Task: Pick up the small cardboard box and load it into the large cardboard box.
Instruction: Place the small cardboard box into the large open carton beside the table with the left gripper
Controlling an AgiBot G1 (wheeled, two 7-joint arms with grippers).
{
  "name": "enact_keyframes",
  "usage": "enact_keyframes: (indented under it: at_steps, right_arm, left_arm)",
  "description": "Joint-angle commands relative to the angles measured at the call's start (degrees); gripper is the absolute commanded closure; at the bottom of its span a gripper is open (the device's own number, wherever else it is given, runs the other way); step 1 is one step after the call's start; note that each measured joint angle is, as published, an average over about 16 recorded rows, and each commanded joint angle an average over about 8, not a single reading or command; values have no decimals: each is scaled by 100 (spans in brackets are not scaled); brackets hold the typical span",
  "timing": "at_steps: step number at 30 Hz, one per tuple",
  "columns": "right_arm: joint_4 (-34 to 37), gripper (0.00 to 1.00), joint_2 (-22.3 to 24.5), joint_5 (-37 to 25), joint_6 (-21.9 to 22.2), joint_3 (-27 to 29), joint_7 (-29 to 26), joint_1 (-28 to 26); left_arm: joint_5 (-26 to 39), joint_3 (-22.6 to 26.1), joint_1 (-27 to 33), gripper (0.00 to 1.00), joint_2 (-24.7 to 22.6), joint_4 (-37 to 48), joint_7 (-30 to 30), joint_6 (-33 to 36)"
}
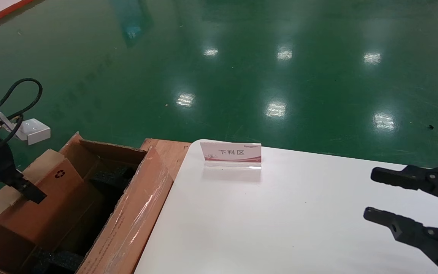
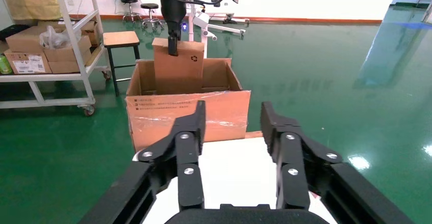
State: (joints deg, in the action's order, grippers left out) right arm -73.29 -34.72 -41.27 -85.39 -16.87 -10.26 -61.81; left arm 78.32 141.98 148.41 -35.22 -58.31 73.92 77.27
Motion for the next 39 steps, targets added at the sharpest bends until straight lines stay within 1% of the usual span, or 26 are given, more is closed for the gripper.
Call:
enact_keyframes:
  at_steps: [1, 10, 20, 35, 36, 39]
  right_arm:
    - [0, 0, 0, 0, 0, -1, 0, 0]
    - [0, 0, 1, 2, 1, -3, 2, -1]
    - [0, 0, 3, 4, 3, -6, 3, -1]
    - [0, 0, 4, 8, 5, -11, 5, -2]
    - [0, 0, 5, 8, 5, -11, 6, -2]
    - [1, 0, 5, 9, 5, -12, 6, -2]
  left_arm:
    - [41, 20, -76, 100, -33, 80, 12, -50]
    - [2, 2, -464, 100, -178, 452, 43, -331]
    - [-90, -4, -1035, 100, -367, 945, 82, -601]
    - [-395, -69, -1924, 100, -497, 1729, -230, -858]
    - [-423, -79, -1978, 96, -502, 1777, -259, -872]
    - [-495, -108, -2109, 58, -519, 1895, -343, -905]
